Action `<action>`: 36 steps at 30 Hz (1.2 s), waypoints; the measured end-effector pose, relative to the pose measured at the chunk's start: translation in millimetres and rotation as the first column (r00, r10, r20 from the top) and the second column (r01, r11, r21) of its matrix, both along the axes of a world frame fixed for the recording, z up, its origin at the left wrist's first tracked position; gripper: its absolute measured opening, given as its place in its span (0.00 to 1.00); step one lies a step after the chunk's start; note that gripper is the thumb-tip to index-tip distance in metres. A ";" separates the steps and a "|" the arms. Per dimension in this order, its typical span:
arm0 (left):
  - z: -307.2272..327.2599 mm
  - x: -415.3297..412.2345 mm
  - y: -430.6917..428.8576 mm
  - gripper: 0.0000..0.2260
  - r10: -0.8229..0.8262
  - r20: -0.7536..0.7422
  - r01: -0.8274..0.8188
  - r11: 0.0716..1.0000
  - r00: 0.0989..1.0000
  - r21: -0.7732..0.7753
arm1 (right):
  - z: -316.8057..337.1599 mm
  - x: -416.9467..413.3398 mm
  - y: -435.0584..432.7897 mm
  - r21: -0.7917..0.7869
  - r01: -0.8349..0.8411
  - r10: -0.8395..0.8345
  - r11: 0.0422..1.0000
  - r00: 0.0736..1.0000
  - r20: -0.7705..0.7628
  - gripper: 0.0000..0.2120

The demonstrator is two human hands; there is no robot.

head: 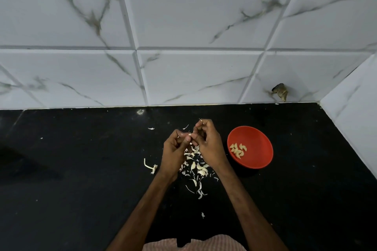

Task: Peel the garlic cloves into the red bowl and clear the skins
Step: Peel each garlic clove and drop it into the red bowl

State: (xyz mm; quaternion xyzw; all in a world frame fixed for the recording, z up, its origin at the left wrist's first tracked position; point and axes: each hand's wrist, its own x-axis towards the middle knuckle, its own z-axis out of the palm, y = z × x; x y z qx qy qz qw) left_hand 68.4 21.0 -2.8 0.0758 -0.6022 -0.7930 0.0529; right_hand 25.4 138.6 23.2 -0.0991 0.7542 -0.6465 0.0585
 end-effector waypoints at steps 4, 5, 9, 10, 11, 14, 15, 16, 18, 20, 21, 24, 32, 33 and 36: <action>3.6 2.9 0.6 0.05 -0.006 0.066 0.003 0.999 0.998 0.049 | -0.8 1.2 -5.4 0.011 0.013 -0.012 1.000 0.999 -0.052 0.15; 5.0 3.0 1.5 0.06 -0.003 0.079 -0.002 0.998 0.997 0.058 | -0.4 1.6 -6.0 0.024 0.019 -0.017 1.000 0.997 -0.077 0.16; 11.3 3.5 7.0 0.13 0.021 0.116 -0.032 0.995 0.993 0.099 | -3.1 0.9 -7.7 0.066 0.048 -0.036 0.997 0.985 -0.171 0.20; 13.6 3.8 8.7 0.10 0.030 0.126 -0.044 0.993 0.992 0.109 | -4.6 0.8 -7.8 0.080 0.055 -0.038 0.995 0.980 -0.197 0.19; 15.9 4.0 10.0 0.07 0.037 0.136 -0.054 0.991 0.990 0.119 | -6.1 0.7 -8.2 0.087 0.063 -0.042 0.994 0.973 -0.226 0.19; 14.9 4.4 15.3 0.08 0.057 0.148 -0.080 0.985 0.987 0.152 | -10.7 0.1 -9.0 0.110 0.101 -0.064 0.989 0.951 -0.302 0.19; 15.4 3.8 16.6 0.08 0.057 0.142 -0.082 0.981 0.988 0.173 | -11.5 0.4 -9.5 0.117 0.117 -0.074 0.986 0.944 -0.321 0.20; 16.2 3.0 17.3 0.08 0.050 0.131 -0.076 0.977 0.990 0.200 | -12.0 0.4 -9.7 0.127 0.133 -0.083 0.983 0.938 -0.337 0.20; 18.1 1.5 18.2 0.08 0.039 0.116 -0.066 0.968 0.992 0.243 | -12.7 -0.5 -8.2 0.157 0.156 -0.087 0.975 0.923 -0.376 0.21; 19.0 1.0 16.9 0.08 0.040 0.106 -0.064 0.970 0.994 0.236 | -12.6 -0.5 -6.0 0.207 0.180 -0.079 0.962 0.904 -0.419 0.21; 18.4 0.7 16.4 0.09 0.032 0.103 -0.055 0.973 0.994 0.225 | -12.2 -0.3 -5.3 0.238 0.198 -0.077 0.951 0.896 -0.437 0.22; 17.1 0.8 13.7 0.11 -0.009 0.081 -0.011 0.967 0.997 0.254 | -10.1 1.2 -5.8 0.294 0.265 -0.095 0.918 0.869 -0.486 0.20; 15.1 0.0 14.3 0.09 -0.041 0.078 0.021 0.969 0.996 0.246 | -10.2 0.2 -8.6 0.297 0.432 -0.128 0.851 0.721 -0.681 0.10; 15.3 -0.3 15.5 0.08 -0.039 0.076 0.019 0.969 0.996 0.247 | -11.5 -1.1 -8.5 0.314 0.453 -0.112 0.834 0.697 -0.708 0.09; 15.9 -0.5 16.5 0.09 -0.056 0.077 0.038 0.976 0.995 0.216 | -17.1 -3.9 -5.3 0.344 0.504 -0.056 0.792 0.621 -0.782 0.08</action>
